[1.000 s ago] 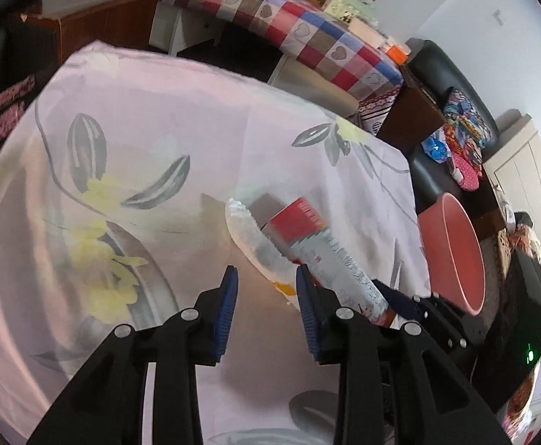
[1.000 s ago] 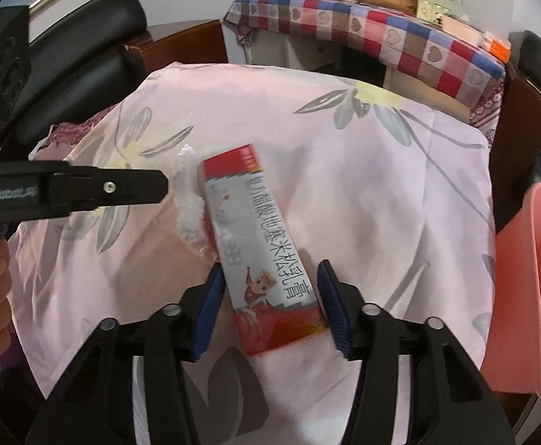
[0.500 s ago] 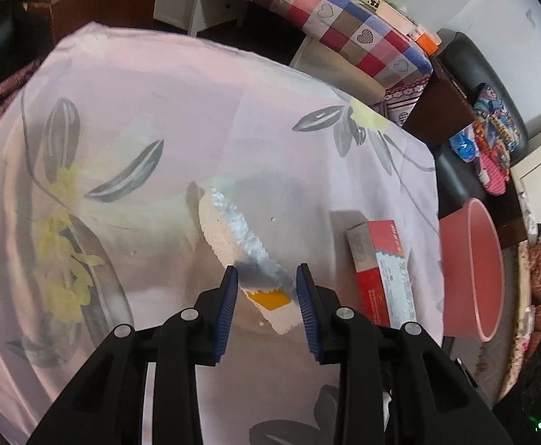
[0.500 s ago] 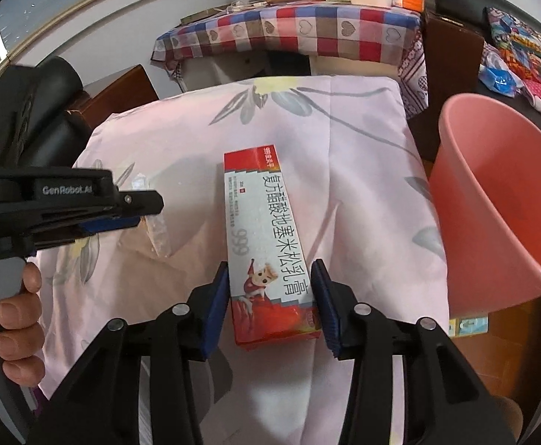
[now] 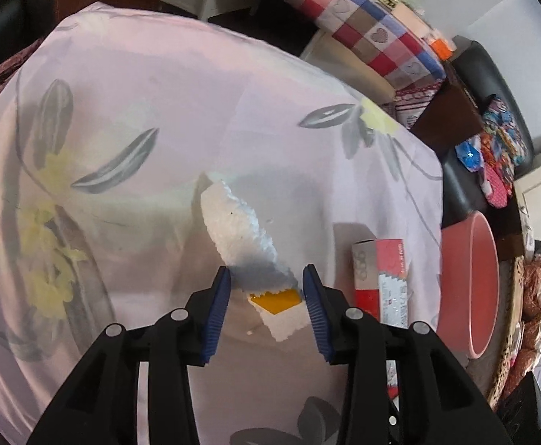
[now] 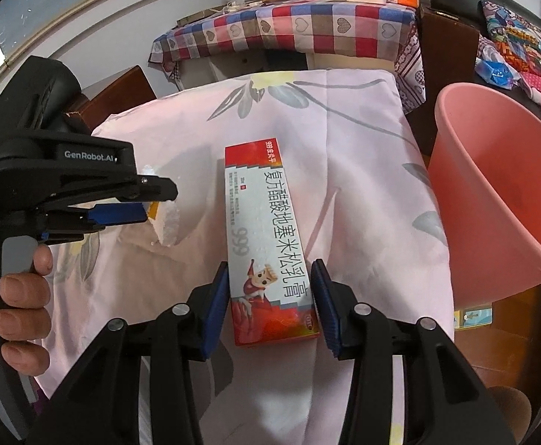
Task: Collect trash
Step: 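Grasp the white foam block with the left gripper while the right grasps the red medicine box, then carry the foam block and medicine box with both grippers over the pink bin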
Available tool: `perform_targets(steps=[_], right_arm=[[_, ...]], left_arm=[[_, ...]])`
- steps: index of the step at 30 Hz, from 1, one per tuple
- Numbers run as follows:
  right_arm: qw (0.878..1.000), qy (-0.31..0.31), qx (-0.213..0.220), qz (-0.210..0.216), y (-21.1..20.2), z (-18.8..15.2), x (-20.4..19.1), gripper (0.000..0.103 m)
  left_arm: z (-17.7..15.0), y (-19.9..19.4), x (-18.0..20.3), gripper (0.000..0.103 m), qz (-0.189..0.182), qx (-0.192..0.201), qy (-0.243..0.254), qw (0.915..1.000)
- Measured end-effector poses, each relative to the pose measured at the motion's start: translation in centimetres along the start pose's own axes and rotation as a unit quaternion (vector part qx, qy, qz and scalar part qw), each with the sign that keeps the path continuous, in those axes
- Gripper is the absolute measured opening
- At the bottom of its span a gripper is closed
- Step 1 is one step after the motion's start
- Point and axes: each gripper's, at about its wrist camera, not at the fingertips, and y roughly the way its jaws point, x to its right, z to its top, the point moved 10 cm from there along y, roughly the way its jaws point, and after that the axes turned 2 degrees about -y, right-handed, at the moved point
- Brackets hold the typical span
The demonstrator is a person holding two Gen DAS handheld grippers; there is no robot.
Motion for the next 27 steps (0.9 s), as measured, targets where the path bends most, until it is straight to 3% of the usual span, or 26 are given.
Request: perform_targets(steps=[10,15,22,27], right_arm=[[1.000,0.011,0.015,0.002,-1.1,0.0,0.5,0.044],[0.999,0.021,0.039,-0.003,-2.7,0.6,1.4,0.044],[0.995,0.049,0.081,-0.030,-5.9,2.4,4.6,0.044],[0.991,0.061,0.099,-0.068,-7.8,3.8,8.2,0.044]], left_arm=[[0.0,-1.4,1.3,0.033,0.014,0.047,0.065,0.9967],[0.1,-3.0,3.2,0.033,0.001,0.066,0.100,0.9928],[0.3,-5.6,9.1,0.033,-0.019,0.112,0.178,0.9774],[-0.5,-6.0,14.6,0.033,-0.044,0.115,0.228,0.9659]])
